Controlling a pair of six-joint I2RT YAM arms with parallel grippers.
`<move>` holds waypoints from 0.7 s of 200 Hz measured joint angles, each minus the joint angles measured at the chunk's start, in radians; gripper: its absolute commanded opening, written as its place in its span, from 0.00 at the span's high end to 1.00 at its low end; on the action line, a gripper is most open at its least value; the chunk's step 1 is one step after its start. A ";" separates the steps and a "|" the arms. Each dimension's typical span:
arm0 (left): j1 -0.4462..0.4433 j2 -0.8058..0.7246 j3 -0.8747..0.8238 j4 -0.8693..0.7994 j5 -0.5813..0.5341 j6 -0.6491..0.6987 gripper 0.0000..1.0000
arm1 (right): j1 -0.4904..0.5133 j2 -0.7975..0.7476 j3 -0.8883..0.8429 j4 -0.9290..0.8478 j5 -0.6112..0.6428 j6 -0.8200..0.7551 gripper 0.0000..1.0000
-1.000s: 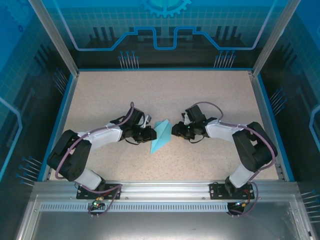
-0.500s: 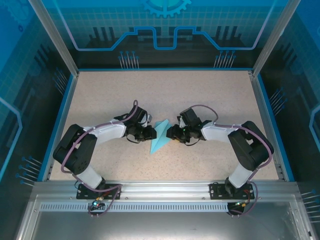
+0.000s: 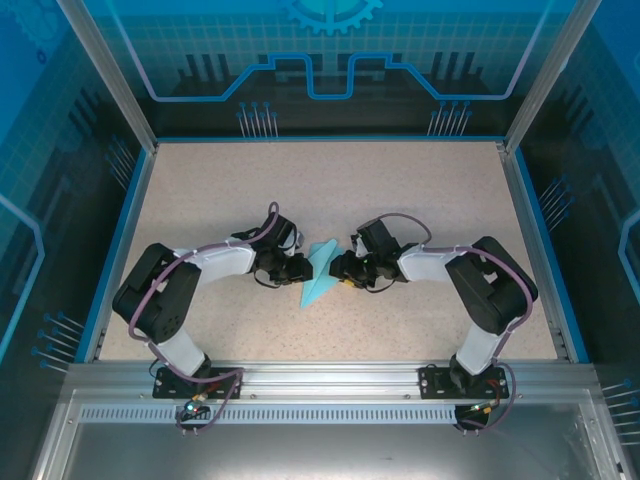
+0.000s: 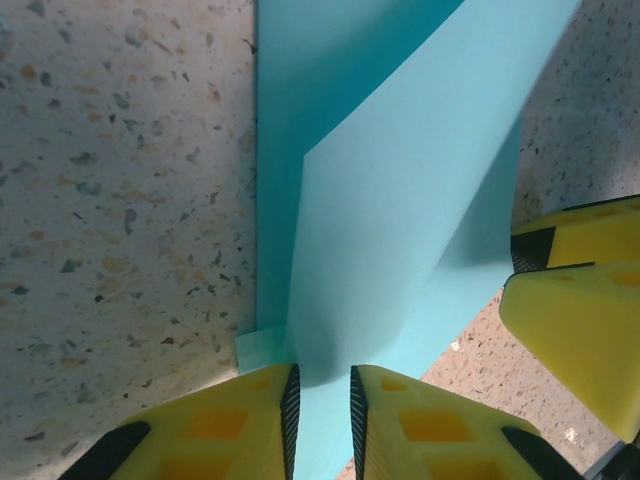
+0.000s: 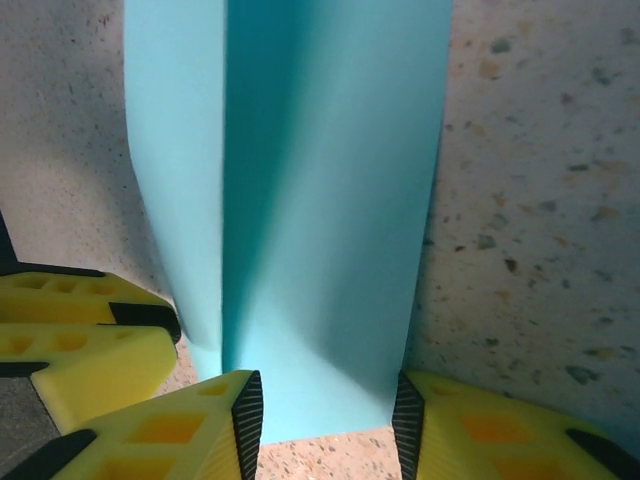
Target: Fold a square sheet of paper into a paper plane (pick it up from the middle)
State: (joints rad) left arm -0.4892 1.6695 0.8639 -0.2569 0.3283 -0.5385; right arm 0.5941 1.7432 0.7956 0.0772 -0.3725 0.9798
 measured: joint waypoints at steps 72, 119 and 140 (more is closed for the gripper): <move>0.000 0.005 0.000 0.000 0.000 0.000 0.79 | 0.003 0.020 -0.011 0.097 -0.023 0.042 0.56; 0.000 0.005 -0.001 0.001 -0.008 -0.002 0.80 | 0.024 0.045 -0.006 0.150 -0.025 0.053 0.58; 0.000 0.005 -0.003 0.003 -0.019 -0.005 0.81 | 0.039 0.062 0.004 0.170 -0.025 0.053 0.60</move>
State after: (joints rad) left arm -0.4892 1.6749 0.8612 -0.2535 0.3092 -0.5434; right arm 0.6327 1.8053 0.7998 0.2474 -0.3977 1.0332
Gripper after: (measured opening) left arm 0.194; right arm 0.415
